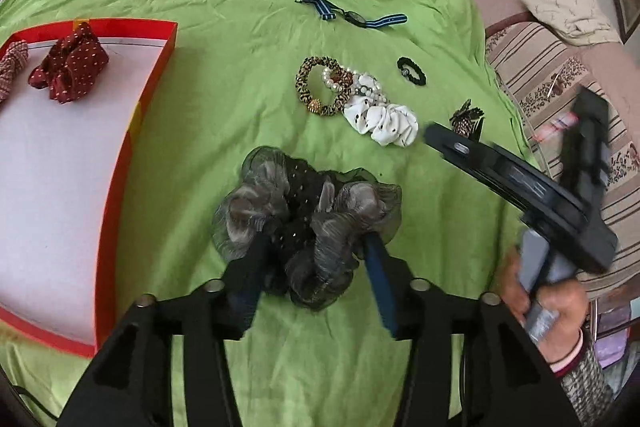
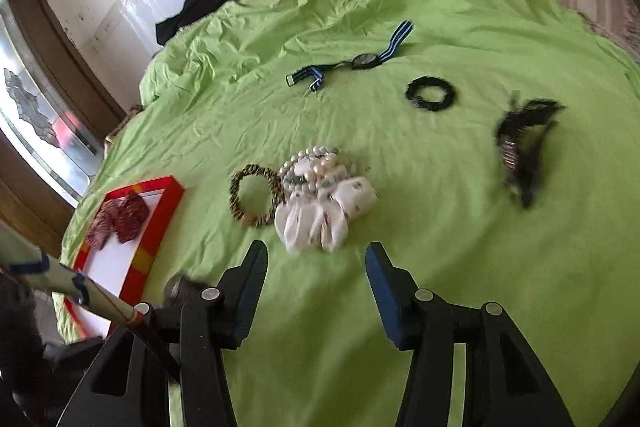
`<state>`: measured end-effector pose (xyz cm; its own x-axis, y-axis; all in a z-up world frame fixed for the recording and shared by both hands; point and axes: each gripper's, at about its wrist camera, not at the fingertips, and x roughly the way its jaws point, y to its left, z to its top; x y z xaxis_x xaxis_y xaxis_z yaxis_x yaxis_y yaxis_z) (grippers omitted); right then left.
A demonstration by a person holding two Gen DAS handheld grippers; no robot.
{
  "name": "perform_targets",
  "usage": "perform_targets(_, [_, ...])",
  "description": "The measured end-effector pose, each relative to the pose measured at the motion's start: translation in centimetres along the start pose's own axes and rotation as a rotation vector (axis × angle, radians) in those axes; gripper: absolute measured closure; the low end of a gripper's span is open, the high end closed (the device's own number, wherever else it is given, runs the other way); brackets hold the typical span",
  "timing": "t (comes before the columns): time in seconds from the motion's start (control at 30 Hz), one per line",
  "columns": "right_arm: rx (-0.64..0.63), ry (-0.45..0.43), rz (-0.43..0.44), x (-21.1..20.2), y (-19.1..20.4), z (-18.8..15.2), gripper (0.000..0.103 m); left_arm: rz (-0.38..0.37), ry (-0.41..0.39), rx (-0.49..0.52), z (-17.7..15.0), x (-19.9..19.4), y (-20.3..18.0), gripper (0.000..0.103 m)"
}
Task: Organize jewelry
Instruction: 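Grasp the grey sheer scrunchie with the left tool while the right tool grasps the white red-dotted scrunchie, then carry both scrunchies into the white tray and open both tools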
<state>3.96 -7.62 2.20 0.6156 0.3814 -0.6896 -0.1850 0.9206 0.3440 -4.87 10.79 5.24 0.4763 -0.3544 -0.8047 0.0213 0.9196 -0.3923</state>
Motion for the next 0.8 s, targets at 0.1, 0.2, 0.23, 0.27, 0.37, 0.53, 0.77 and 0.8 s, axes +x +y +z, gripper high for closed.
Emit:
perform_targets(0.1, [0.006, 0.035, -0.014, 3.0, 0.4, 0.9, 0.048, -0.014, 0.010, -0.010, 0.5, 0.9, 0.1, 0.045])
perform_targets(0.2, [0.003, 0.083, -0.017, 5.0, 0.6, 1.1, 0.092, -0.004, 0.030, -0.006, 0.7, 1.9, 0.1, 0.045])
perform_targets(0.23, [0.012, 0.103, -0.006, 5.2, 0.4, 1.1, 0.092, 0.005, 0.030, 0.005, 0.7, 2.2, -0.1, 0.045])
perform_targets(0.27, [0.019, 0.098, 0.000, 4.9, 0.2, 1.0, 0.092, 0.020, 0.030, 0.020, 0.6, 2.3, -0.3, 0.052])
perform_targets(0.37, [0.023, 0.076, 0.028, 2.7, -0.1, 0.9, 0.093, 0.049, 0.035, 0.036, 0.4, 2.3, -0.5, 0.080])
perform_targets(0.53, [0.045, 0.009, 0.094, -3.0, 0.0, 1.0, 0.093, 0.016, -0.016, 0.018, -0.1, -1.0, -1.0, 0.083])
perform_targets(0.77, [0.014, -0.079, 0.147, -10.5, 1.9, 0.3, 0.093, -0.030, -0.138, 0.013, -1.1, -9.1, -0.8, 0.083])
perform_targets(0.8, [0.003, -0.081, 0.146, -10.9, 2.5, 0.1, 0.093, -0.025, -0.152, 0.010, -1.2, -10.0, -0.5, 0.083])
